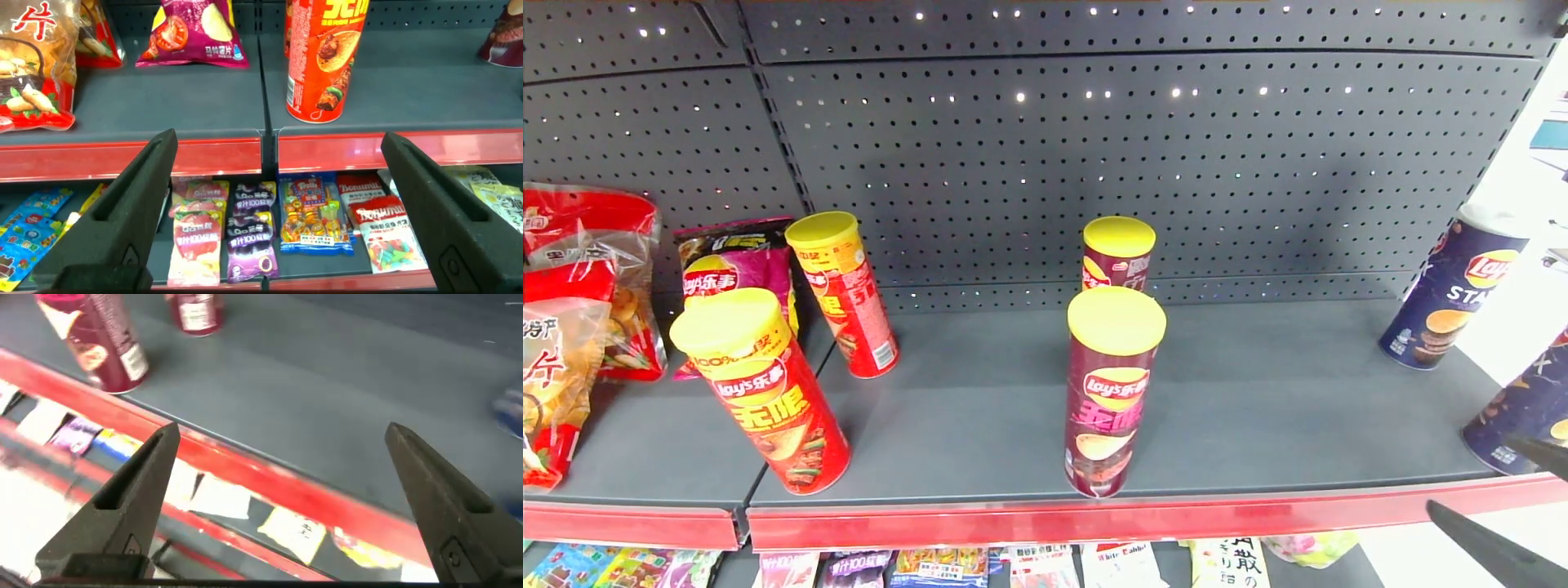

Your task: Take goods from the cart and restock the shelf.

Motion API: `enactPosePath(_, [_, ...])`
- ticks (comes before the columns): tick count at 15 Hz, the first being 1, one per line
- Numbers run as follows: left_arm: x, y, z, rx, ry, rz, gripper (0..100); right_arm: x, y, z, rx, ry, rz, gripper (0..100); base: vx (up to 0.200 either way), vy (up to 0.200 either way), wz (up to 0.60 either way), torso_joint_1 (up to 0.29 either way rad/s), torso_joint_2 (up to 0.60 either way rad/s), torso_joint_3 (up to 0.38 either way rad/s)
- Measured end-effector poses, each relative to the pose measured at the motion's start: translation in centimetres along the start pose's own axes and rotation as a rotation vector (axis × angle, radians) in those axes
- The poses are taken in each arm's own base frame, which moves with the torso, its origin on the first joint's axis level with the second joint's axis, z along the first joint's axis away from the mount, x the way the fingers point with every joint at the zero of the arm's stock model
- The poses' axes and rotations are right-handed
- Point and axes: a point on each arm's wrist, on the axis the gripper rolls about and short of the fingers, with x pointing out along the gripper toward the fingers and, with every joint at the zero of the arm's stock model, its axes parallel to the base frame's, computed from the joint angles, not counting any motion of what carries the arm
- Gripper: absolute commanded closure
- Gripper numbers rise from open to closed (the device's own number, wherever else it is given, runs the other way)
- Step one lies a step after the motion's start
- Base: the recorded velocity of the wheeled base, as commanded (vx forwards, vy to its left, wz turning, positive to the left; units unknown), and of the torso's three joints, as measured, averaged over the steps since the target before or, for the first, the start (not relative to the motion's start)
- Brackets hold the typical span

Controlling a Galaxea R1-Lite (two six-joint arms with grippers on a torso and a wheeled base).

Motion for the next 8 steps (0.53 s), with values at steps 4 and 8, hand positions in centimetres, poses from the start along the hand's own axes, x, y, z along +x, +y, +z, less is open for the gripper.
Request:
enactPosePath(4, [0.0, 0.0, 0.0, 0.000, 0.000, 0.000, 0, -4.3, 0.9, -2.2, 0.053, -0.012, -0.222, 0, 0.000, 0.000, 0.00, 0.000, 0.00, 0.000])
enactPosePath(8, [0.0, 0.0, 0.0, 0.000, 0.000, 0.000, 0, -6.8, 2.1, -4.6, 0.087, -0.022, -0.439, 0, 0.000, 0.000, 0.00, 0.000, 0.00, 0.000])
